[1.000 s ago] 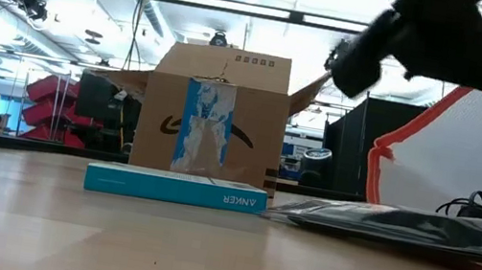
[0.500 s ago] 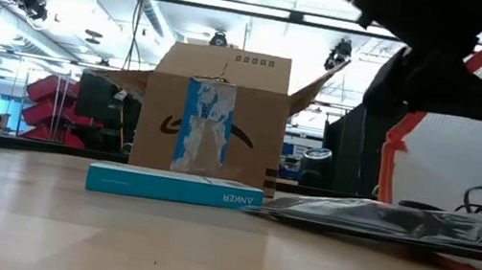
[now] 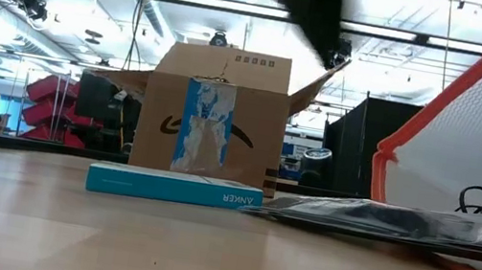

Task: Unpack boxes
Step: Put the white and blue cardboard box into the transparent zip bag

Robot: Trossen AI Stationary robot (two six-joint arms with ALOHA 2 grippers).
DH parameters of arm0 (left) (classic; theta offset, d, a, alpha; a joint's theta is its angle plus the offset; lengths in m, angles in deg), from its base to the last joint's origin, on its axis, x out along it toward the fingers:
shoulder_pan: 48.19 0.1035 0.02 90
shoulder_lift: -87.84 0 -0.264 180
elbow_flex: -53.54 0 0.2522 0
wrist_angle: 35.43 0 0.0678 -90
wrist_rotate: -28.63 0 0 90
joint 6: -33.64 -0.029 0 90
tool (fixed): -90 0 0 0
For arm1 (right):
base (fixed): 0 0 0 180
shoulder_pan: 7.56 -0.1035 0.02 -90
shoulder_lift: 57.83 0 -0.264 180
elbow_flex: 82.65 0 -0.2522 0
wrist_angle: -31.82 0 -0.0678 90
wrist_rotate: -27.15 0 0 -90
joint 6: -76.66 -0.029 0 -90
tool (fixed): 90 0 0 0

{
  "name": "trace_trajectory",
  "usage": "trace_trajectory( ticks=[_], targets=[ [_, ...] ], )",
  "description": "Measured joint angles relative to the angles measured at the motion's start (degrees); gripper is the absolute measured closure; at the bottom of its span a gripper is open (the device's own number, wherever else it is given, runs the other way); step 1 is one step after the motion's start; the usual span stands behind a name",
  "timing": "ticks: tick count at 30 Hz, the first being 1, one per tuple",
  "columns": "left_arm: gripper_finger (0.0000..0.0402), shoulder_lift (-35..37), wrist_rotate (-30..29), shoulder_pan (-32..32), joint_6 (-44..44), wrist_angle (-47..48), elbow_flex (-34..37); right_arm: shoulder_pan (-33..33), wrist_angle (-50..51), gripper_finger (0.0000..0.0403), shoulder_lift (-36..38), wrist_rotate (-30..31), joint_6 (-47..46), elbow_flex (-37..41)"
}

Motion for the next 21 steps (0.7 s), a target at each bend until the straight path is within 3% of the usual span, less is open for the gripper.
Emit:
trace_trajectory(
  ticks=[11, 14, 21],
  targets=[
    [0.0114, 1.66, 2.8, -1.36, 3.11, 19.08, 2.86, -2.32, 0.14, 0.0403, -0.49, 2.04, 0.01, 0.0],
    [0.0097, 2.69, 2.97, -0.58, 3.71, 20.79, 4.35, -3.18, 0.15, 0.0403, -0.68, 2.44, -0.33, 0.0],
    [0.0067, 13.51, 2.96, 1.72, 5.25, 25.14, 5.13, -5.51, 0.2, 0.0403, -1.03, 6.21, -1.05, 0.0]
  ],
)
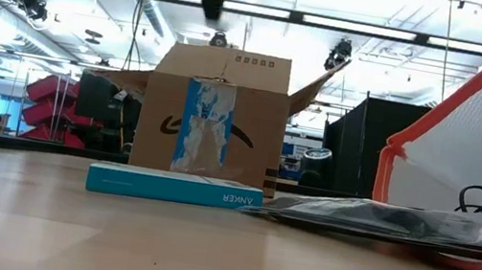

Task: Unpack boxes
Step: Put the white and blue cardboard box into the transparent zip bag

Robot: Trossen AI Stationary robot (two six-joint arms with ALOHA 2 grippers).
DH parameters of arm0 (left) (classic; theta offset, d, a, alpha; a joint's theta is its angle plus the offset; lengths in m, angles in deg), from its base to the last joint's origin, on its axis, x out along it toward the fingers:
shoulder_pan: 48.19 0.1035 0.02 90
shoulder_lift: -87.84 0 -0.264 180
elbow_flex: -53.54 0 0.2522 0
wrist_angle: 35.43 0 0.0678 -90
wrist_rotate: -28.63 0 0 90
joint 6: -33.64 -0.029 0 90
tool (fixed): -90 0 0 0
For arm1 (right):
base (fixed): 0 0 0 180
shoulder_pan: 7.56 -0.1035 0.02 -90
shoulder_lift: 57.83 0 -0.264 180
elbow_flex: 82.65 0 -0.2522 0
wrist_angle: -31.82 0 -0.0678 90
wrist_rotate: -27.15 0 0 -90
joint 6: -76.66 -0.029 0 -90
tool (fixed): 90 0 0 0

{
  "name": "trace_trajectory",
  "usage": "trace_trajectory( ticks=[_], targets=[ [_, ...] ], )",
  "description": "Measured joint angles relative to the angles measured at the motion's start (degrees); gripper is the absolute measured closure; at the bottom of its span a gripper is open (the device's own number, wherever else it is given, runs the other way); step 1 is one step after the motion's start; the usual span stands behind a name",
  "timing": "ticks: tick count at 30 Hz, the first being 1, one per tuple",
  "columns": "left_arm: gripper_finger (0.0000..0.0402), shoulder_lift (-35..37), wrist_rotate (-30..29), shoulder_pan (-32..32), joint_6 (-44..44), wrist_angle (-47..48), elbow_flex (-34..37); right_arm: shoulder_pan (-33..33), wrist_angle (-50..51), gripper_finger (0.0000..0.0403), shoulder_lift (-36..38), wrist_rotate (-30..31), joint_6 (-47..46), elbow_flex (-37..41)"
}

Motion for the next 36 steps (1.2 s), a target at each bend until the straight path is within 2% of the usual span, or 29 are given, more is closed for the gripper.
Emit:
trace_trajectory(
  ticks=[5, 20, 23, 27, 30, 32, 36],
  targets=[
    [0.0055, 8.74, -0.62, 1.78, 9.05, 0.99, 2.29, 0.47, 0.02, 0.0403, 0.0, 2.18, 1.42, 0.0],
    [0.0014, 19.69, 7.7, 1.28, 24.04, -21.48, 34.65, 3.06, -0.42, 0.0403, 0.0, 0.04, 7.22, 0.0],
    [0.0007, 17.23, 8.9, 1.28, 24.35, -25.76, 36.54, 3.24, -0.34, 0.0403, 0.0, -0.36, 7.36, 0.0],
    [0.0002, 11.86, 8.81, 2.27, 21.89, -26.62, 36.54, 3.99, 0.69, 0.0403, 0.0, -0.44, 7.16, 0.0],
    [0.0004, 8.63, 11.54, 3.43, 22.53, -28.31, 36.61, 4.78, 0.86, 0.0403, 0.0, -1.19, 6.92, 0.0],
    [0.0008, 7.11, 13.44, 4.05, 22.66, -30.58, 36.59, 5.33, 1.02, 0.0403, 0.0, -1.37, 6.93, 0.0],
    [0.0013, 5.9, 12.8, 5.25, 22.33, -32.01, 36.71, 6.77, 1.46, 0.0403, 0.0, -2.92, 7.07, 0.0]
  ],
)
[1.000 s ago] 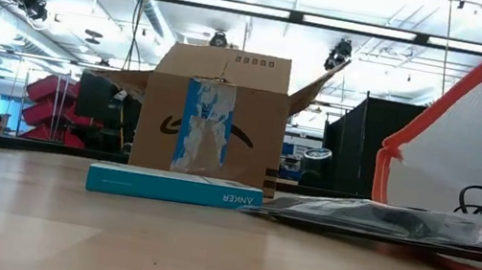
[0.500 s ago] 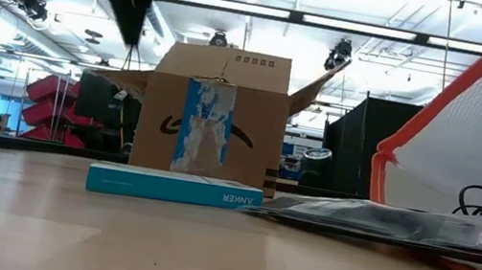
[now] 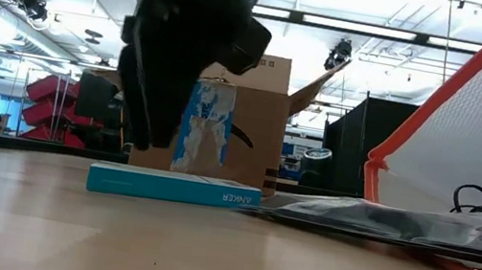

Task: Unpack boxes
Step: Put the white and blue cardboard box into the transparent zip bag

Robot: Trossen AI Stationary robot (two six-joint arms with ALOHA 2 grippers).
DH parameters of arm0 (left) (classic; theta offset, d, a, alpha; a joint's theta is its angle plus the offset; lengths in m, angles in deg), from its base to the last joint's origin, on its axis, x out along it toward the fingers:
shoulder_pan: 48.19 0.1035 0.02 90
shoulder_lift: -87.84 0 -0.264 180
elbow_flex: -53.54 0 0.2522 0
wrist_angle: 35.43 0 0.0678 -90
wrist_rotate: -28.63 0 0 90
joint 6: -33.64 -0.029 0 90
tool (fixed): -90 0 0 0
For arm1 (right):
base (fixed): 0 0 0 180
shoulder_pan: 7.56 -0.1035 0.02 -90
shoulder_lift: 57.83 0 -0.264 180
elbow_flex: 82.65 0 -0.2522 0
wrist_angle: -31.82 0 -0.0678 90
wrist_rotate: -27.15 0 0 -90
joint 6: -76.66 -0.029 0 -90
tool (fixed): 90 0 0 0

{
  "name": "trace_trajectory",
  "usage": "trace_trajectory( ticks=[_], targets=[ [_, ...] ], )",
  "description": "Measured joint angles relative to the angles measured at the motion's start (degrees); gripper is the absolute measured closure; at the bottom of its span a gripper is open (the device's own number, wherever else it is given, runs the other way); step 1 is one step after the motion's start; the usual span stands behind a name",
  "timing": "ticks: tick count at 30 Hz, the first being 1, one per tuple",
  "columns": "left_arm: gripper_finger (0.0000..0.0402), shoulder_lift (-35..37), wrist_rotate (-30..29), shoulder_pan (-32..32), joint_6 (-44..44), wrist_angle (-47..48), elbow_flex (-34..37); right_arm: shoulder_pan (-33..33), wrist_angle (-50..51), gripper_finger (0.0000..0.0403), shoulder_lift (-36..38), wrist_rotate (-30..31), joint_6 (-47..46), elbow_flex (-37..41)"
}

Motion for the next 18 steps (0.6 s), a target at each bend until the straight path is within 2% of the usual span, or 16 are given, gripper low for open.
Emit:
trace_trajectory(
  ticks=[14, 18],
  targets=[
    [0.0017, -0.34, -2.59, 5.73, -6.45, -0.58, 1.85, 2.15, 0.16, 0.0403, 0.02, -3.02, -0.54, 0.0],
    [0.0016, -0.37, 2.81, 8.07, -7.4, -0.77, 4.3, 2.38, 0.14, 0.0403, 0.02, -3.07, -1.22, 0.0]
  ],
)
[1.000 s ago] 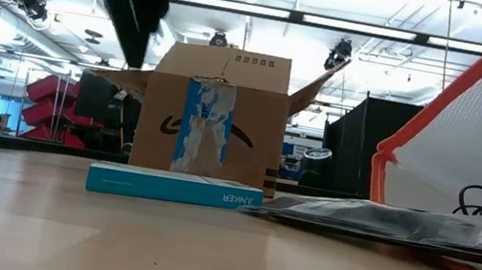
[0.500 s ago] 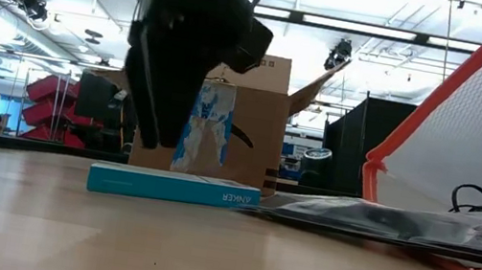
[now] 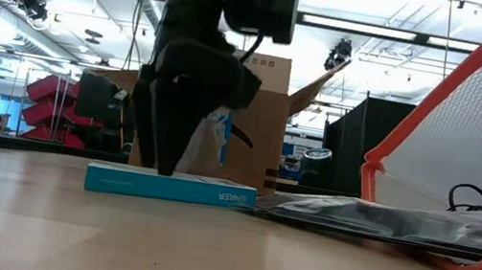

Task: Unpack boxes
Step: Put the white and blue cardboard box into the transparent zip bag

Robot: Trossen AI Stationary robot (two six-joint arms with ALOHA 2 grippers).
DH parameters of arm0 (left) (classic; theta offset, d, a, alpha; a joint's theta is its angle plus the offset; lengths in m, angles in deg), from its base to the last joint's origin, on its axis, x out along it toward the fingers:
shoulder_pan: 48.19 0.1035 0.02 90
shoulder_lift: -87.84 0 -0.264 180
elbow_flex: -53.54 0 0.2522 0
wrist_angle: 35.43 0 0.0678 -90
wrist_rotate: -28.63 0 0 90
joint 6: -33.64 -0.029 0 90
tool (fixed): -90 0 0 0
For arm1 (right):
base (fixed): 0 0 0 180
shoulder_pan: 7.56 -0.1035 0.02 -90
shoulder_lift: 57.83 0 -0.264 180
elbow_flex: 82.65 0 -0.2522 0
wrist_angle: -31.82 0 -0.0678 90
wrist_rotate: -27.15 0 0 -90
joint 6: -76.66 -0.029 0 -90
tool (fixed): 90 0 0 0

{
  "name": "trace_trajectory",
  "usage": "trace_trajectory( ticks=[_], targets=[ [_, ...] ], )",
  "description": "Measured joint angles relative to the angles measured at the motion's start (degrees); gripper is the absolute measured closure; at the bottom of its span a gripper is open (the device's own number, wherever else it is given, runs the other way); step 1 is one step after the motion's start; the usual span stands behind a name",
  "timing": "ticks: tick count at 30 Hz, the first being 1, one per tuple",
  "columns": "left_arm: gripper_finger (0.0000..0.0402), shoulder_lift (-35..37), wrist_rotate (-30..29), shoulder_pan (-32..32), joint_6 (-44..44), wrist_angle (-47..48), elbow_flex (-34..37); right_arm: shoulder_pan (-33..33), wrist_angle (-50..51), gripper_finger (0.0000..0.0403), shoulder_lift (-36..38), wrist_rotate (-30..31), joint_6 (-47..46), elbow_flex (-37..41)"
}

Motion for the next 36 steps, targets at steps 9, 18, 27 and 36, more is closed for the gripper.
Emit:
trace_trajectory(
  ticks=[9, 18, 27, 36],
  targets=[
    [0.0027, 0.04, 5.24, -1.29, -2.68, -1.36, 0.47, 0.04, 0.04, 0.0403, 0.0, 0.03, -0.28, 0.0],
    [0.0028, 0.2, 4.23, -3.14, 5.11, 0.19, -1.92, 0.0, 0.05, 0.0403, 0.0, 0.02, -0.11, 0.0],
    [0.0025, 0.17, 1.07, -5.43, 14.08, 1.66, -4.64, -0.02, 0.07, 0.0403, 0.0, 0.0, 0.2, 0.0],
    [0.0039, 0.15, 1.93, -6.56, 13.43, 0.86, -4.64, -0.02, 0.07, 0.0403, 0.0, 0.03, 1.27, 0.0]
  ],
)
